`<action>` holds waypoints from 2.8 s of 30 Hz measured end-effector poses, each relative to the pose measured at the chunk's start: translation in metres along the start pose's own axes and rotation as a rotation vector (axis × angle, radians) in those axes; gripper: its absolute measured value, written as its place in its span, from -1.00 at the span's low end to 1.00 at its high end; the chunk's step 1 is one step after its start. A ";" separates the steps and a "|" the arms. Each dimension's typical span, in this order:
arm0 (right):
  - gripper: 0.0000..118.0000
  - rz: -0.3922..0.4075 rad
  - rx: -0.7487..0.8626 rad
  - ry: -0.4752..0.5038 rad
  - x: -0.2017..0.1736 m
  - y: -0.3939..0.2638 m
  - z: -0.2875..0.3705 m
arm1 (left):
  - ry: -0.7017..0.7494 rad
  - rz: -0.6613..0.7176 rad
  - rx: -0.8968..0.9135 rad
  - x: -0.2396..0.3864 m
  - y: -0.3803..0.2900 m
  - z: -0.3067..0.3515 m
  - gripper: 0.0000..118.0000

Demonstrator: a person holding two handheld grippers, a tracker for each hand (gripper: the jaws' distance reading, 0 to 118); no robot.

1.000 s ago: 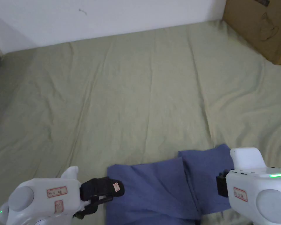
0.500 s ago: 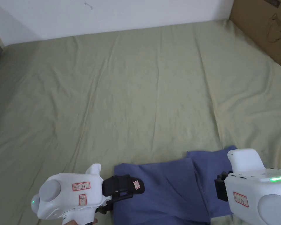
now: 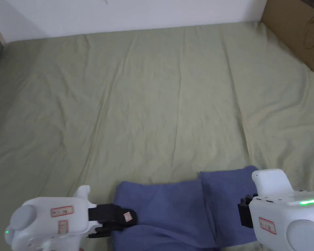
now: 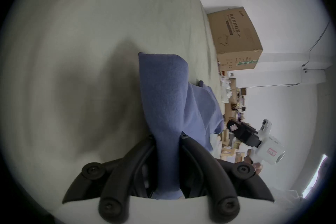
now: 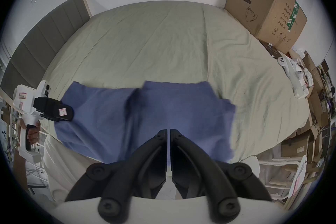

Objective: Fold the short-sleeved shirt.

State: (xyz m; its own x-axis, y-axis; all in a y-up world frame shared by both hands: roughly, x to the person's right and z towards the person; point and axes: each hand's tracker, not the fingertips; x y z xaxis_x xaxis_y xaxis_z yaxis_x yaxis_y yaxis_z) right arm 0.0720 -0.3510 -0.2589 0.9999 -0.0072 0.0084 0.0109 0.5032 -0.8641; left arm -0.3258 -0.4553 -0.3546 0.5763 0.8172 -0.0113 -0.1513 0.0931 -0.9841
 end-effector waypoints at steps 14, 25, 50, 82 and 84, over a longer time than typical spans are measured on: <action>-0.94 -0.028 -0.019 0.017 0.007 -0.005 -0.007 | 0.379 0.020 0.161 -0.003 -0.001 0.132 -0.79; -0.94 -0.075 -0.009 0.021 0.028 -0.005 -0.005 | 0.389 -0.225 0.118 0.161 -0.003 0.059 -0.79; -0.94 -0.223 -0.043 -0.021 0.077 -0.028 -0.012 | 0.464 -0.304 0.022 0.161 -0.002 -0.042 -0.88; -0.94 -0.200 -0.044 -0.015 0.074 -0.025 -0.007 | 0.193 -0.307 -0.201 0.188 -0.034 -0.145 -0.96; -0.94 -0.181 -0.031 -0.009 0.068 -0.019 -0.005 | 0.169 -0.300 -0.122 0.177 -0.026 -0.110 -0.96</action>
State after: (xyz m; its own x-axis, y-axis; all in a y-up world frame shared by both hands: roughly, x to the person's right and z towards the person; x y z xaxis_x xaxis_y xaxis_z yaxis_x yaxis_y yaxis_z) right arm 0.1400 -0.3651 -0.2439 0.9817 -0.0874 0.1691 0.1904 0.4676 -0.8632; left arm -0.1314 -0.3755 -0.3504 0.7069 0.6569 0.2623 0.1360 0.2377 -0.9618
